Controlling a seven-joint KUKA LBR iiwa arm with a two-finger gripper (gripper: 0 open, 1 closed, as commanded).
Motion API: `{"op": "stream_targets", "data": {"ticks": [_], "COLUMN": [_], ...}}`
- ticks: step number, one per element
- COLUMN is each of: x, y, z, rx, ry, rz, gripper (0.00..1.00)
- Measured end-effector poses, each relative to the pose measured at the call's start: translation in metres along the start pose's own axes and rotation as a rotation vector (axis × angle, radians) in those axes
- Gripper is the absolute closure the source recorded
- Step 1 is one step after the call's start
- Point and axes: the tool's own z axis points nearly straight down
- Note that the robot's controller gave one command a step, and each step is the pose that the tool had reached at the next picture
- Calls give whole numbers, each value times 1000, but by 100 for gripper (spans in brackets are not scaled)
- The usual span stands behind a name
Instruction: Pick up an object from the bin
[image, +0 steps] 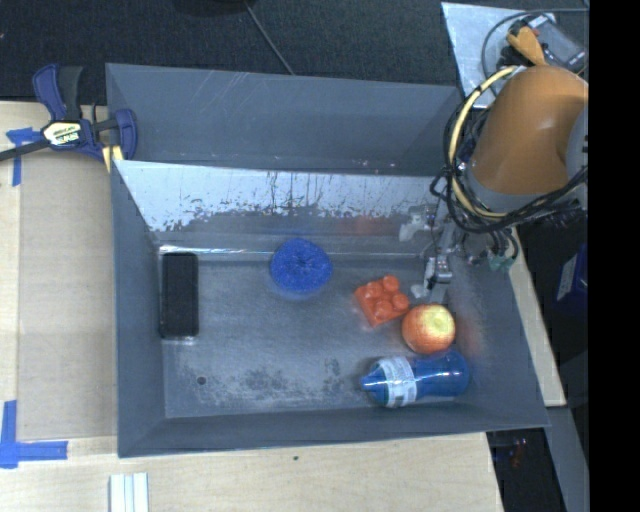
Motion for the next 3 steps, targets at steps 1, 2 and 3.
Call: {"op": "stream_targets", "data": {"ticks": [1,2,3], "x": [-2,10,62], "y": [0,-3,-6], "z": [-4,56,64], "rx": [1,1,3], "ry": [-8,-14,-13], "rz": [-2,38,-107], "gripper": [0,0,0]}}
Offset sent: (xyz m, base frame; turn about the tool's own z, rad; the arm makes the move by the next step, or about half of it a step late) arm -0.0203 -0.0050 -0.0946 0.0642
